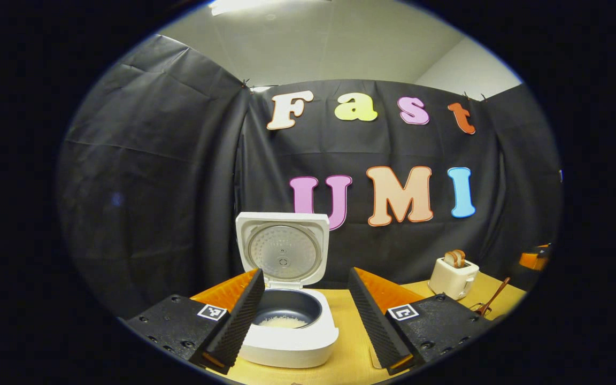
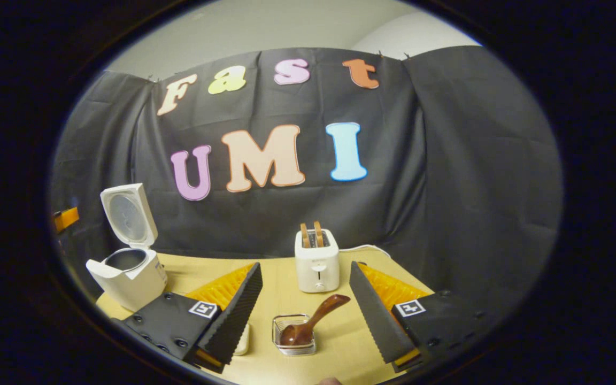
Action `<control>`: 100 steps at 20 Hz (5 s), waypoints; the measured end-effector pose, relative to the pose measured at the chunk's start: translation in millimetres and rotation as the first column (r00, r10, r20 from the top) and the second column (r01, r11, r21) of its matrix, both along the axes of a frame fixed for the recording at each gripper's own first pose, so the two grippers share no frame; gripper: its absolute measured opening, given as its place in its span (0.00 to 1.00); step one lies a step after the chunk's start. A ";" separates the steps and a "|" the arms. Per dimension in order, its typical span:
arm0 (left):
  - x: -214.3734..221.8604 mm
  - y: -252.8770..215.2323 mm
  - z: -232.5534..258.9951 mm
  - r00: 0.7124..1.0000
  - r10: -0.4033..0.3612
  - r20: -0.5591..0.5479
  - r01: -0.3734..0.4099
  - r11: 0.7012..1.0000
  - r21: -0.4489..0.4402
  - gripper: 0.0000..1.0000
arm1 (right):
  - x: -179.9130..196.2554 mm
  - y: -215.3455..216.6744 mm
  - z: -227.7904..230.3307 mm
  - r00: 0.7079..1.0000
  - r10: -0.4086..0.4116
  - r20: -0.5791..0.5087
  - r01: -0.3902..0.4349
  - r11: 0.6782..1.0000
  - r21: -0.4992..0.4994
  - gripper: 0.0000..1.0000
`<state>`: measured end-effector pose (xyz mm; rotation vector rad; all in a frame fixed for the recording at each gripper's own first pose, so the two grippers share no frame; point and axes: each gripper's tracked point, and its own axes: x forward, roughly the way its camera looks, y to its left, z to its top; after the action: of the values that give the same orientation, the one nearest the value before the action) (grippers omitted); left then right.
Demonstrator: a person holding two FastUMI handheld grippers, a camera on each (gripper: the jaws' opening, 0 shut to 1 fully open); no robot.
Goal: Close the left gripper, press the button to open the rice cooker; take a wooden spoon from the chopstick holder with the right hand, scoop a spoonful of rice and pour it into the rice cooker, then put the wooden spoon back into the chopstick holder.
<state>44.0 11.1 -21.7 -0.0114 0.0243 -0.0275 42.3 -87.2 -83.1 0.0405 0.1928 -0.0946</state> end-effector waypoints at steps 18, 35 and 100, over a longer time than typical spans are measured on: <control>-36.0 -4.9 11.4 0.998 0.056 -0.011 -0.055 0.998 0.044 0.93 | 55.8 -14.5 -133.2 0.958 0.055 -0.282 -0.010 0.987 0.159 1.00; -46.7 18.9 15.4 0.993 0.115 -0.018 -0.115 0.993 0.038 0.93 | 68.3 5.3 -165.0 0.937 0.083 -0.339 0.008 0.966 0.258 0.20; -70.3 135.4 0.7 0.989 0.143 -0.030 -0.143 0.990 0.010 0.93 | 27.4 279.1 -174.6 0.830 0.393 -0.395 -0.138 0.832 0.538 0.18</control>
<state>-26.2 146.5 -21.0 -0.0055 0.0537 0.1159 69.7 191.9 -257.7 0.5046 0.7370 0.2460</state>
